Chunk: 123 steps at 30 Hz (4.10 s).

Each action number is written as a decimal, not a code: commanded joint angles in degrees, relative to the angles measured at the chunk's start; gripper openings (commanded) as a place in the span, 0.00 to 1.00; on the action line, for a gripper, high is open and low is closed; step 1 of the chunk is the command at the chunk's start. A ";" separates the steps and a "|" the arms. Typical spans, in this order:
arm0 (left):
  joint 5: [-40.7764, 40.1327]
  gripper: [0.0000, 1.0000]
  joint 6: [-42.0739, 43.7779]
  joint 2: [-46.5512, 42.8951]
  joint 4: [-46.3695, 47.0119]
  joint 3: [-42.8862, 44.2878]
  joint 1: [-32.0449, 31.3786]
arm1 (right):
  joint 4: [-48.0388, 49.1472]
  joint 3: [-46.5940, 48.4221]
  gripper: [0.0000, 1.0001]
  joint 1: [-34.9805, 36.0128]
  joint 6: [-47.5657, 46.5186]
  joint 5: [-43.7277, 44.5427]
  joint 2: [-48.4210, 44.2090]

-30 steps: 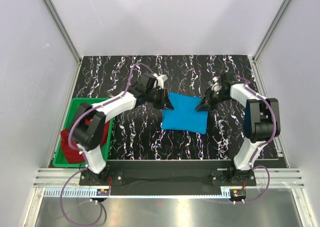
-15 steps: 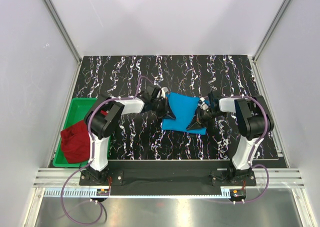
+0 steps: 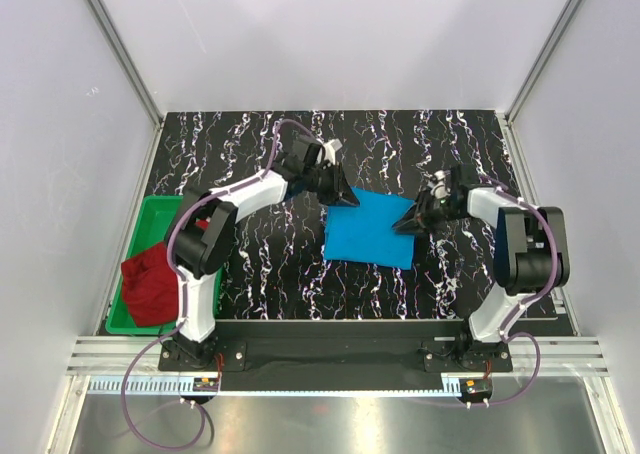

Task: Fold and stack the t-shirts
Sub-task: Fold the tshirt, then neatly place the folded tshirt to the corner

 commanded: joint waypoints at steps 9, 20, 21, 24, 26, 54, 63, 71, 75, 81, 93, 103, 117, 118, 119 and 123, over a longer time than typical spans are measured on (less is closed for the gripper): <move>5.04 0.20 -1.00 11.47 4.72 7.53 3.20 | 7.91 2.24 0.30 -4.99 2.88 1.14 9.59; -7.87 0.43 14.11 -1.43 -14.26 11.84 3.38 | -4.72 7.32 0.56 -6.13 -1.42 6.31 0.72; -9.63 0.44 15.86 -2.14 -16.45 11.84 3.38 | -6.31 8.47 0.59 -6.13 -2.38 9.37 -0.24; -10.26 0.43 16.76 -4.52 -17.18 10.70 3.47 | -5.37 11.72 0.58 -6.13 -2.84 7.14 1.75; -9.04 0.41 15.89 -4.70 -16.13 9.56 3.47 | -4.13 14.45 0.38 -6.13 -0.55 6.24 4.04; -20.89 0.99 19.74 3.12 -12.96 11.40 2.15 | -15.27 24.13 0.67 -7.01 -5.90 7.82 -2.44; -23.71 0.99 20.90 6.72 -14.71 15.43 -0.66 | -14.68 10.51 0.68 -7.01 -5.56 5.10 -14.84; -27.21 0.93 19.04 11.20 -16.20 20.01 -1.89 | -14.32 7.78 0.68 -6.92 -5.03 3.87 -18.71; -30.21 0.94 19.40 13.93 -18.76 24.23 -3.03 | -13.97 6.11 0.67 -6.66 -4.68 3.25 -19.76; -32.23 0.93 18.61 15.08 -20.25 26.35 -4.97 | -13.97 5.31 0.67 -5.87 -4.94 3.25 -20.56; -25.73 0.94 16.67 21.75 -22.27 30.56 -5.15 | -14.32 5.84 0.66 -5.43 -4.94 3.08 -20.91; -16.77 0.30 14.04 21.14 -12.71 24.68 -3.92 | -15.29 4.96 0.66 -5.43 -5.29 4.57 -22.66; 9.94 0.00 19.91 14.46 -8.01 18.42 10.23 | -15.64 2.50 0.66 -5.17 -3.62 3.34 -25.21; 10.65 0.00 21.23 14.72 -12.04 19.83 12.15 | -15.64 2.50 0.66 -5.08 -3.54 3.25 -25.21; 10.66 0.00 23.16 14.72 -13.03 21.67 13.13 | -15.55 2.24 0.66 -4.90 -3.53 3.17 -25.13; 10.22 0.00 26.16 15.95 -18.84 27.65 17.87 | -15.38 1.89 0.66 -4.64 -3.18 3.16 -24.43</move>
